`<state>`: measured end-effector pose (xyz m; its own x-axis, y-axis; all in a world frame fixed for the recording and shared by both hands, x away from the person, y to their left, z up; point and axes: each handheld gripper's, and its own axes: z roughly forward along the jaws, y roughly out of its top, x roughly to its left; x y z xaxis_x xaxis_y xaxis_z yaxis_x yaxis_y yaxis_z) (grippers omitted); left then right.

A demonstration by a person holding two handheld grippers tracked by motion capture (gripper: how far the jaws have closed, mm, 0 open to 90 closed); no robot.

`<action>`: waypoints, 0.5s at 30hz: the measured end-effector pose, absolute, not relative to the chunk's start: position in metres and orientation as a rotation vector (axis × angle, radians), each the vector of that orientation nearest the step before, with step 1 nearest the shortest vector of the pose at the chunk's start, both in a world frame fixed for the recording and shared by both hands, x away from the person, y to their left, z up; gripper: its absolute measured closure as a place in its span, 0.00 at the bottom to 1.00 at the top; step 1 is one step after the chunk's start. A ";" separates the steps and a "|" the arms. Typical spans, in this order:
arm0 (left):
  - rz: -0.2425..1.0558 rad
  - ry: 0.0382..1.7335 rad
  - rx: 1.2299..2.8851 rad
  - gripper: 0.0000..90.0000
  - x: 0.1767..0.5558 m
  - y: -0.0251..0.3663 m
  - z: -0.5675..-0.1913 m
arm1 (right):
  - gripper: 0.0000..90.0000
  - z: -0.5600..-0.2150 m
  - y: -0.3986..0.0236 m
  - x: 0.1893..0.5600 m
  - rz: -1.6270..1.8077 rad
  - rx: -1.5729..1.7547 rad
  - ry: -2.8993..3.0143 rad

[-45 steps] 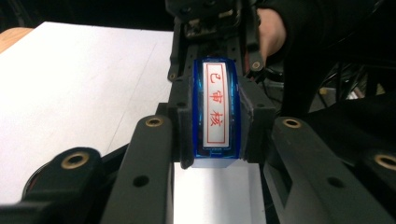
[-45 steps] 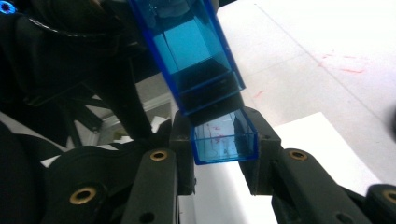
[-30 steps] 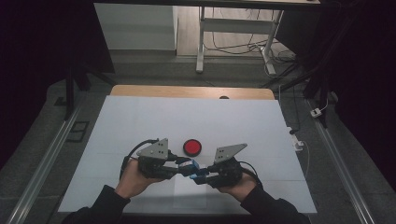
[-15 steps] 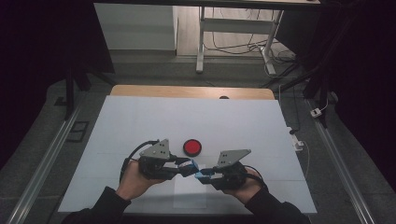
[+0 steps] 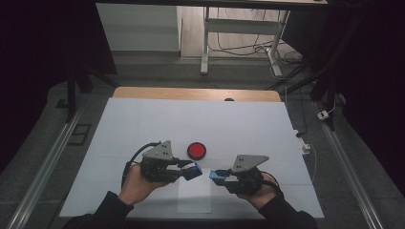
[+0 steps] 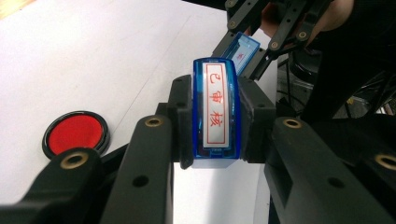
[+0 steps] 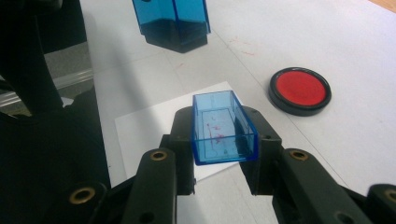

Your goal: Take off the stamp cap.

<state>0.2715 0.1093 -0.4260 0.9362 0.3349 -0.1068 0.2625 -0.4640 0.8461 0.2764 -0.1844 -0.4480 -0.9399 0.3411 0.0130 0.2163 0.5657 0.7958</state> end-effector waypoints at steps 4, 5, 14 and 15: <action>0.104 0.429 2.083 0.78 0.272 0.110 -0.426 | 0.76 -0.445 -0.190 0.273 1.301 0.513 2.637; 0.106 0.430 2.083 0.78 0.272 0.110 -0.427 | 0.76 -0.444 -0.192 0.272 1.297 0.523 2.631; 0.124 0.431 2.088 0.78 0.272 0.110 -0.428 | 0.76 -0.441 -0.207 0.262 1.249 0.579 2.584; 0.127 0.431 2.088 0.78 0.272 0.110 -0.428 | 0.76 -0.441 -0.209 0.261 1.247 0.585 2.580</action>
<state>0.2723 0.1096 -0.4282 0.9319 0.3535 -0.0812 0.2530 -0.4732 0.8439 0.2614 -0.2091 -0.4410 -0.8975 0.4404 -0.0210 0.2572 0.5617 0.7863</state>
